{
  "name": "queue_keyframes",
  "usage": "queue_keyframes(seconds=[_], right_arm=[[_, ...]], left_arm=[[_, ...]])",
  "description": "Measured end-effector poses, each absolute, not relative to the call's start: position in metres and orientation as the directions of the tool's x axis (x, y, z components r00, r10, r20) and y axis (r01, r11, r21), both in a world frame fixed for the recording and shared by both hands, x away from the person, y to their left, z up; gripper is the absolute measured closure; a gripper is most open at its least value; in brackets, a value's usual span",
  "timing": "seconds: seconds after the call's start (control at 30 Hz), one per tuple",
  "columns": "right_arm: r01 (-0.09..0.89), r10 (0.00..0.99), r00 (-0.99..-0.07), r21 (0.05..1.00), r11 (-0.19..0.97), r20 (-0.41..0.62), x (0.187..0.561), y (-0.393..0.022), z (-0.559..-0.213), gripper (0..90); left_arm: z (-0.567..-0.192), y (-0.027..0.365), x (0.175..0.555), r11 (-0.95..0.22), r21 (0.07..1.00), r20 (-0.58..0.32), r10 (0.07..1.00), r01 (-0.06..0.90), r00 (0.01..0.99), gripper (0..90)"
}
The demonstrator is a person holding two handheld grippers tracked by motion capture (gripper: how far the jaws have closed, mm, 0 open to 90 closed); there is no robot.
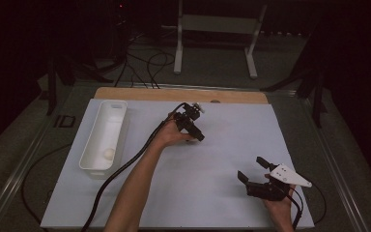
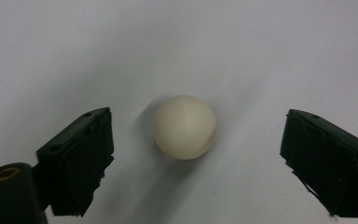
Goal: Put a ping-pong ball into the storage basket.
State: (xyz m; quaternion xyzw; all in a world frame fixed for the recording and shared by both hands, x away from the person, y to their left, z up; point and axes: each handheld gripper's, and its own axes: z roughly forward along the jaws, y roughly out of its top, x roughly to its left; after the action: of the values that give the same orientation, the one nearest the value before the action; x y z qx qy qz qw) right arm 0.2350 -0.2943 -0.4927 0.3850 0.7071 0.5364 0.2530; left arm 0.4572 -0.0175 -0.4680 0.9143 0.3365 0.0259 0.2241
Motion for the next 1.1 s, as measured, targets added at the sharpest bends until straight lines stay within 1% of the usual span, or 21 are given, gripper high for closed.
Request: queue_keyframes(seconds=[0.07, 0.3, 0.73, 0.87, 1.1], right_arm=[[0.273, 0.816, -0.575, 0.953, 0.128, 0.055, 0.235, -0.294, -0.493, 8.4], [0.272, 0.816, -0.575, 0.954, 0.127, 0.055, 0.235, -0.294, -0.492, 8.4], [0.271, 0.815, -0.577, 0.954, 0.126, 0.056, 0.235, -0.295, -0.492, 8.4], [0.270, 0.815, -0.577, 0.954, 0.127, 0.055, 0.235, -0.295, -0.492, 8.4], [0.271, 0.814, -0.578, 0.954, 0.129, 0.054, 0.235, -0.294, -0.492, 8.4]], left_arm=[[-0.468, -0.018, 0.457, -0.672, 0.429, -0.104, 0.628, 0.604, 0.772, 14.0], [-0.471, -0.019, 0.457, -0.672, 0.416, -0.109, 0.632, 0.612, 0.767, 19.2], [-0.479, -0.019, 0.460, -0.661, 0.396, -0.131, 0.647, 0.638, 0.751, 37.7], [-0.482, -0.020, 0.461, -0.655, 0.390, -0.142, 0.652, 0.647, 0.745, 41.7], [-0.489, -0.022, 0.462, -0.646, 0.378, -0.153, 0.662, 0.663, 0.733, 43.3]])
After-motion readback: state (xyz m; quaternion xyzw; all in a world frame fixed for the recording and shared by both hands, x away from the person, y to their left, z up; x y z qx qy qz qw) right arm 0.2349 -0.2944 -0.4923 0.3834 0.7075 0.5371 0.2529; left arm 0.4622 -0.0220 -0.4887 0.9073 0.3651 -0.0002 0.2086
